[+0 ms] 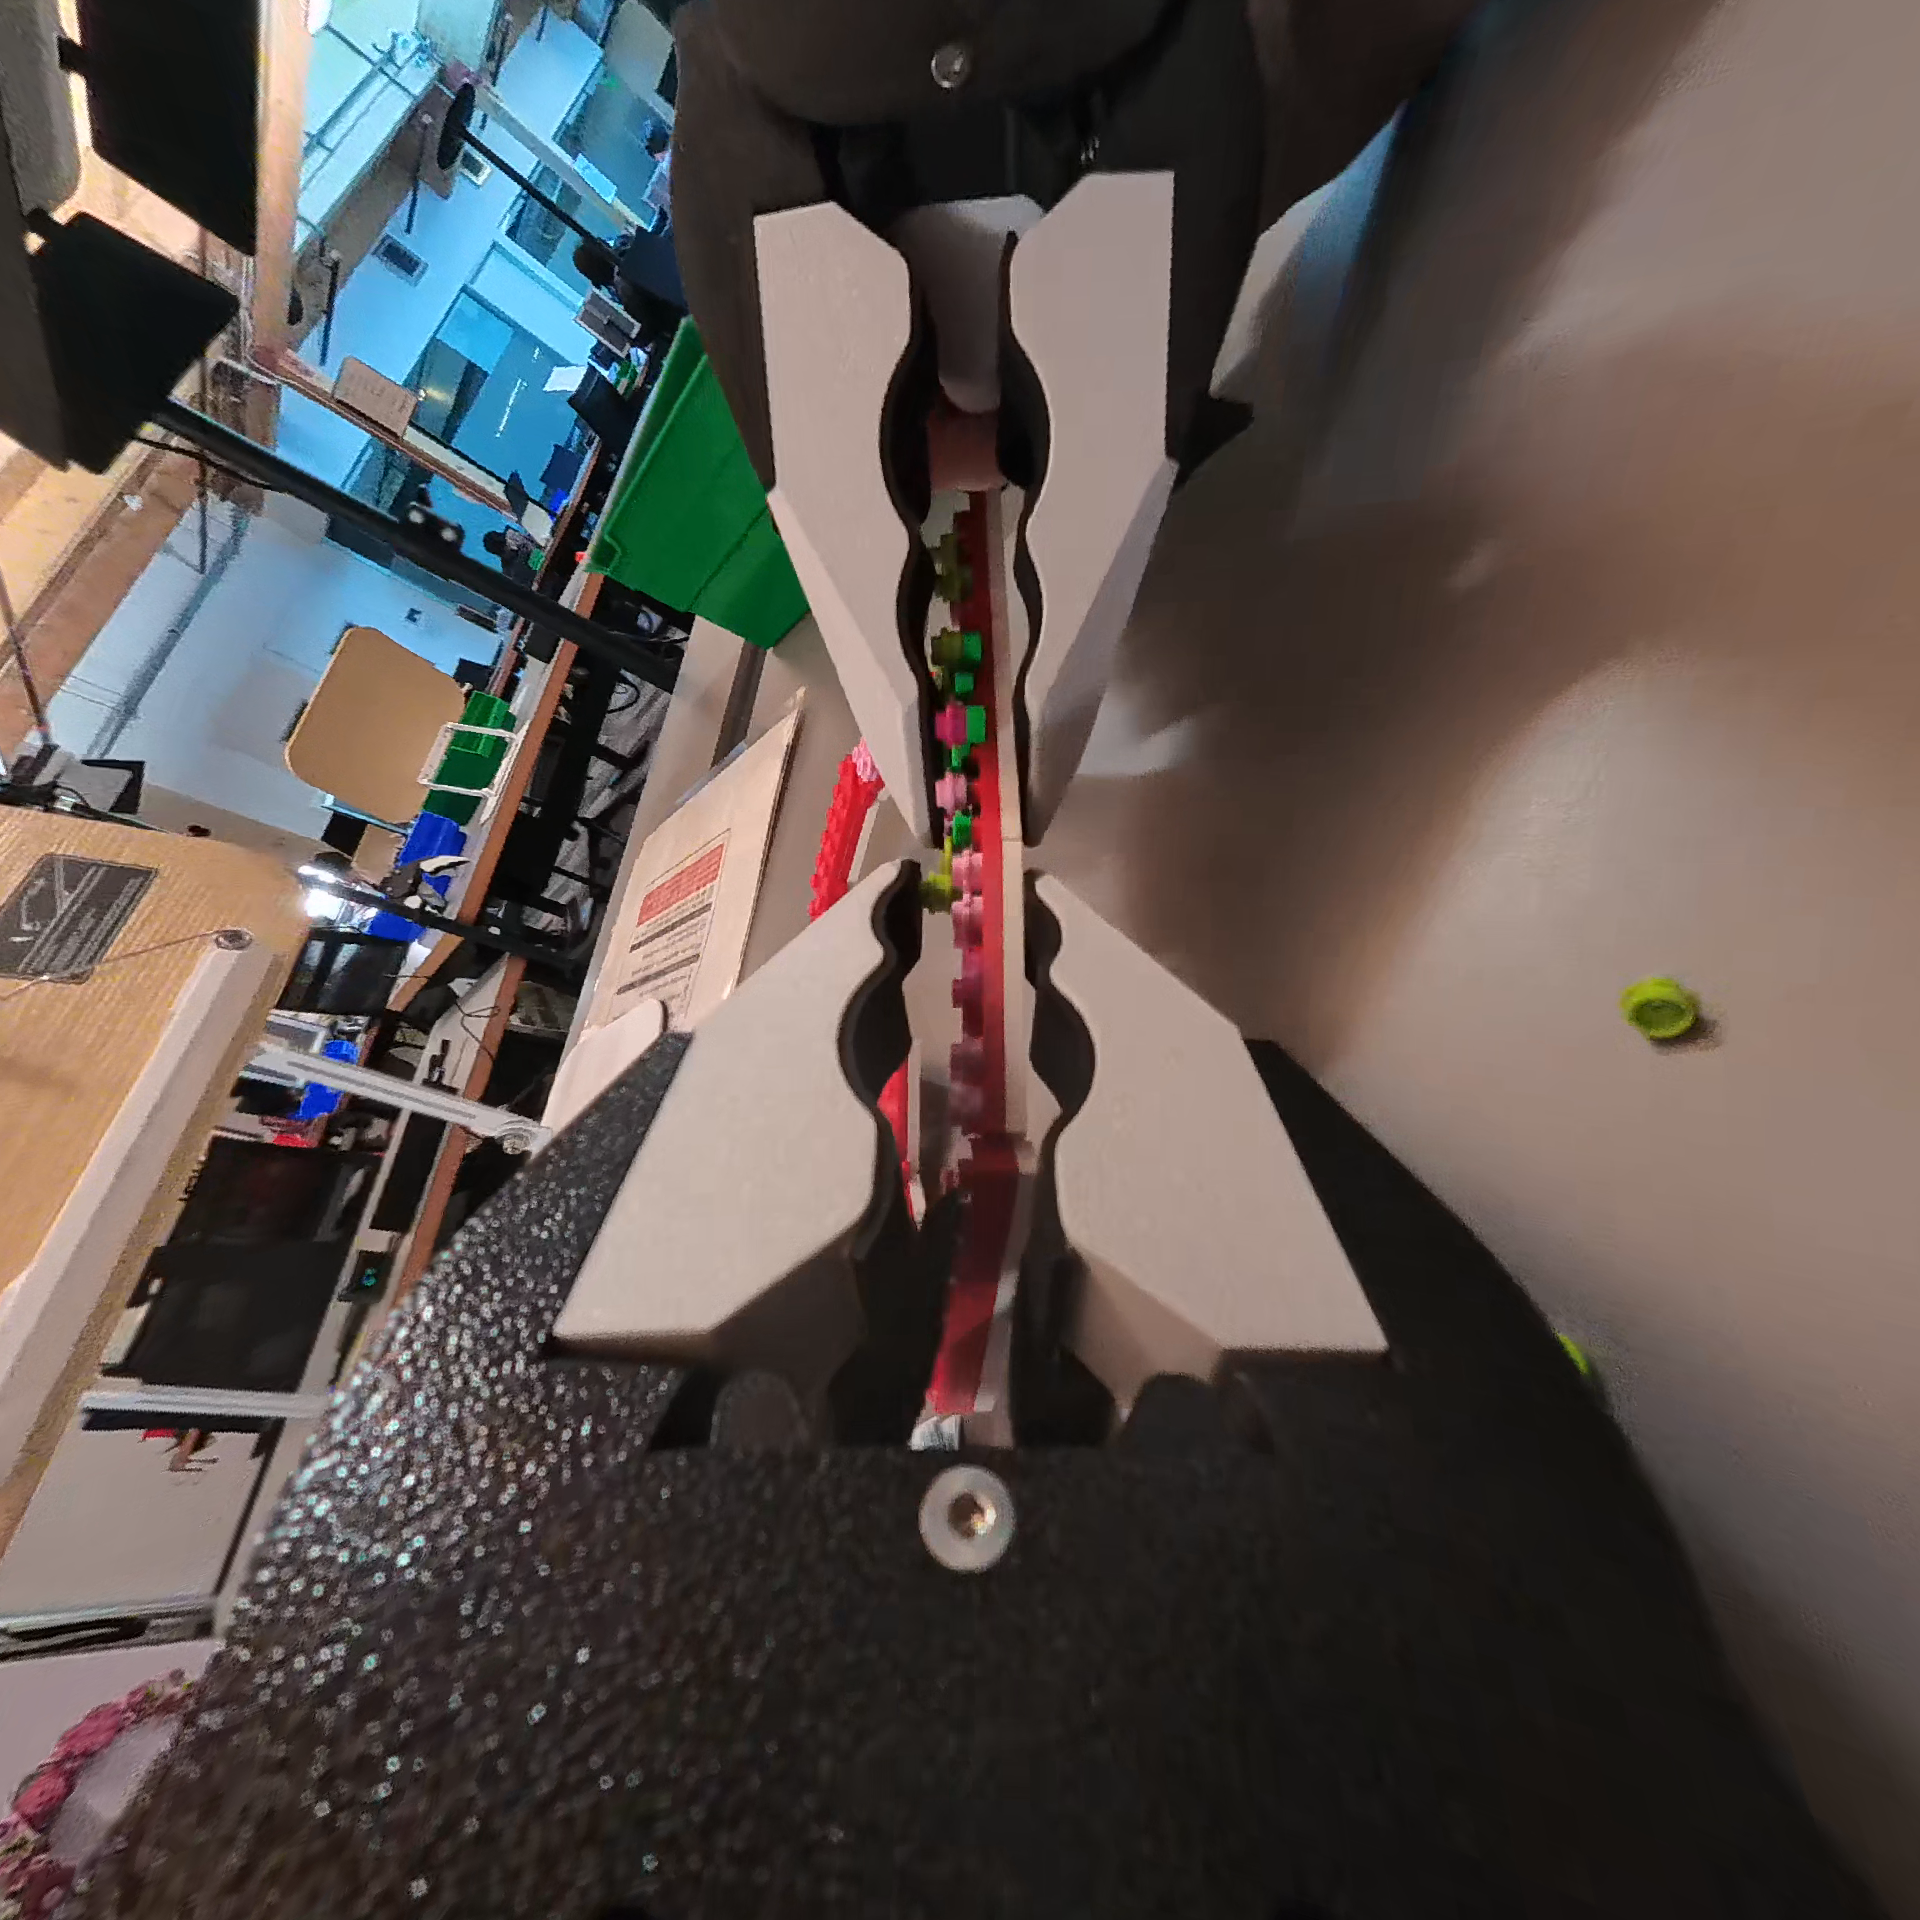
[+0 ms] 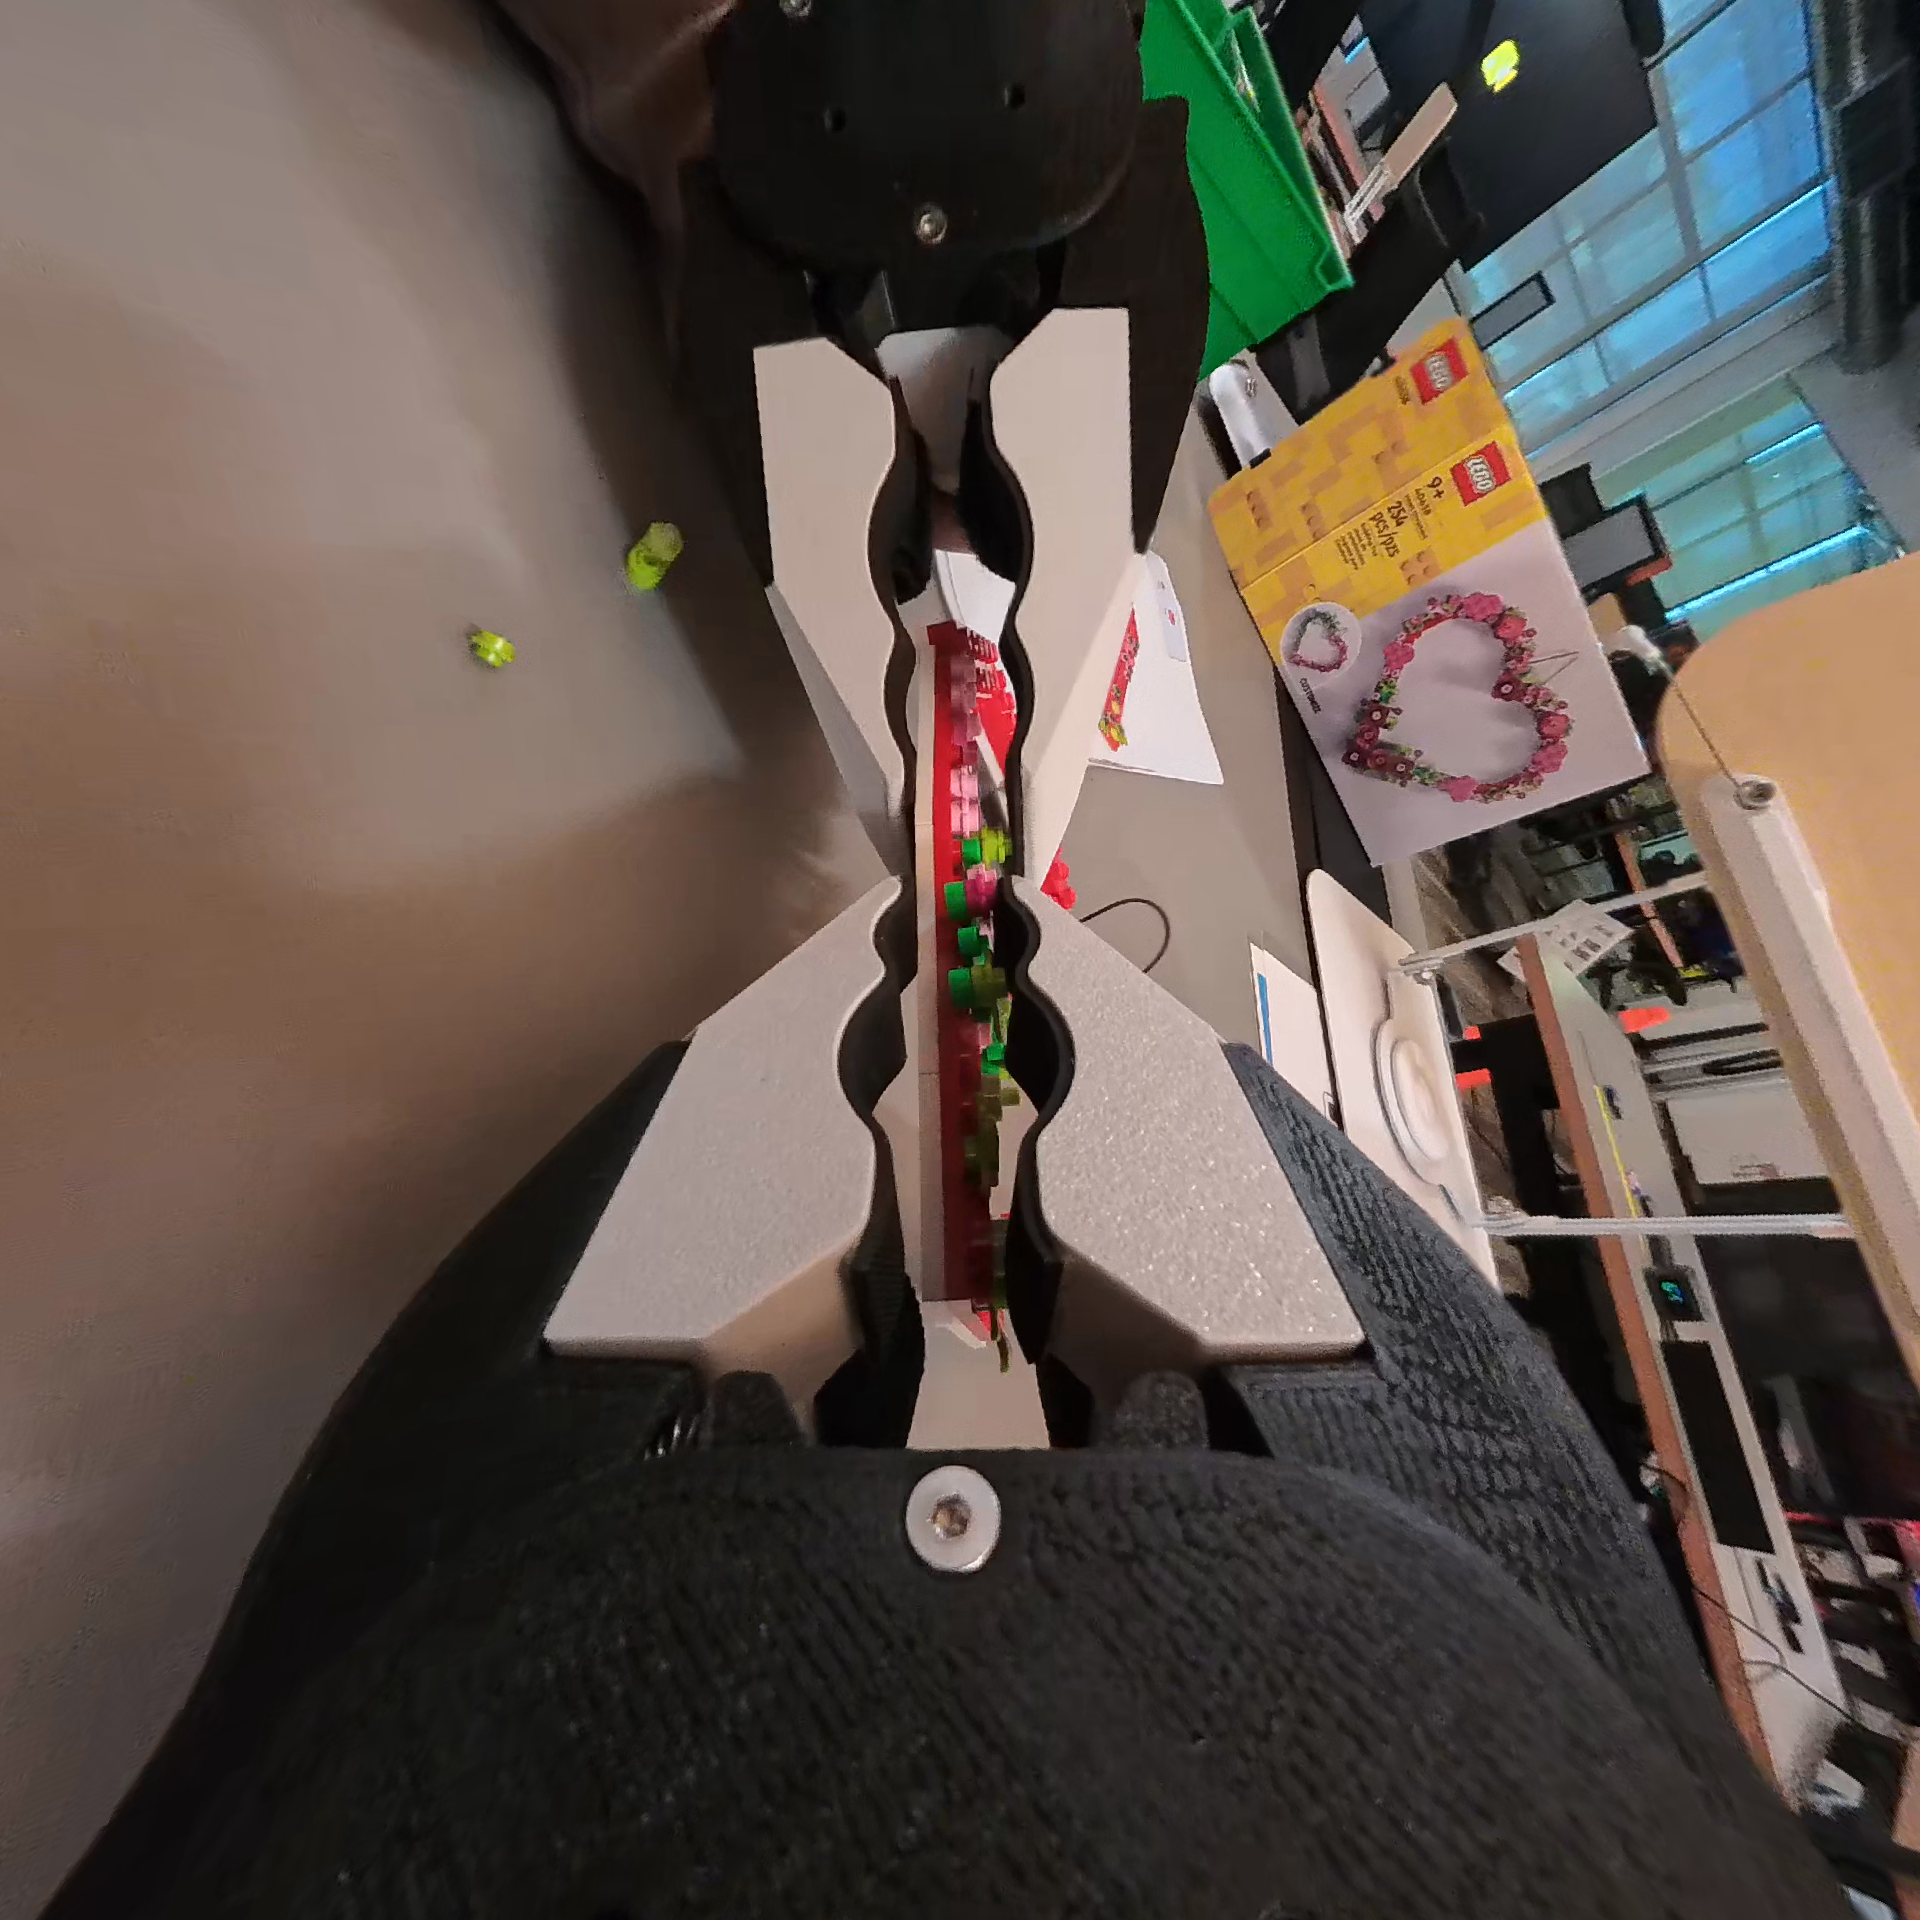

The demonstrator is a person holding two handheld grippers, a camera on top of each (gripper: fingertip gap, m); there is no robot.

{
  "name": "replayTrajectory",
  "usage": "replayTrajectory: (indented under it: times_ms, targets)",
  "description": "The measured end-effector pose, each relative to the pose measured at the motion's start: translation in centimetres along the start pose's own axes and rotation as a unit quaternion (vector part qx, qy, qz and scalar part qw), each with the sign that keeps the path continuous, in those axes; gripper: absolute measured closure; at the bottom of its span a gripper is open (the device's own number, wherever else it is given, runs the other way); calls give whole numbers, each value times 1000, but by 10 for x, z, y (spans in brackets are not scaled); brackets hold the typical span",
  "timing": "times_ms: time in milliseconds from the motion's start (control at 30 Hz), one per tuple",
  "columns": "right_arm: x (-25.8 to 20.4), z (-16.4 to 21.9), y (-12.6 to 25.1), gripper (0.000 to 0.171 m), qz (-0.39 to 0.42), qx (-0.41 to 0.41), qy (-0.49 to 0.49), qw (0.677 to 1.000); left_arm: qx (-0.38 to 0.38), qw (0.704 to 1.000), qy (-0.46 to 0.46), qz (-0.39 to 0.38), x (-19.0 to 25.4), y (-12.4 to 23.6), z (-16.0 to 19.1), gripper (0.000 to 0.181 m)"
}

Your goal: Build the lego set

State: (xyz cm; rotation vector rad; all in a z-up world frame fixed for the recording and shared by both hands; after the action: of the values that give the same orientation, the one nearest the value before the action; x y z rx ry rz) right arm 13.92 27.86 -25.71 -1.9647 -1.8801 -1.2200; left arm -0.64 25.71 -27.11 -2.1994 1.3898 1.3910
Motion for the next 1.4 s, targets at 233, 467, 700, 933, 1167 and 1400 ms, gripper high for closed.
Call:
replayTrajectory:
  times_ms: [233,467,700,933,1167,1400]
  targets:
    - [-13,5,-4,150,17,0,3,1000,-8,1000,-26,-2,8,-2,4,165]
    - [-25,1,-1,138,44,-5,29,999,-7,998,-56,-2,13,-3,3,165]
    - [-23,-1,4,142,30,-6,13,999,-16,995,-98,1,19,-5,1,165]
    - [-19,1,13,149,7,24,-57,998,-16,993,-115,-1,21,-5,2,165]
    - [-18,11,21,159,-34,11,-97,995,-19,989,-144,1,24,-6,3,164]
    - [-19,13,20,165,-54,-1,-96,994,-26,985,-172,3,28,-7,2,164]
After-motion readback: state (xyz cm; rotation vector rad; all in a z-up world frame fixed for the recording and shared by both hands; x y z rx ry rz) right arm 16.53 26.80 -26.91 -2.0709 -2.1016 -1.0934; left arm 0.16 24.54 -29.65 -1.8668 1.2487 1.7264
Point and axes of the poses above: each gripper's, where its closed fingertips meet, y back along the fingers, z out of its underside, x = y × z across the jaws, the point moved 9 cm from there along y, back along the fingers, and after that the axes turned 4 degrees about -y, right-handed, at the moved point
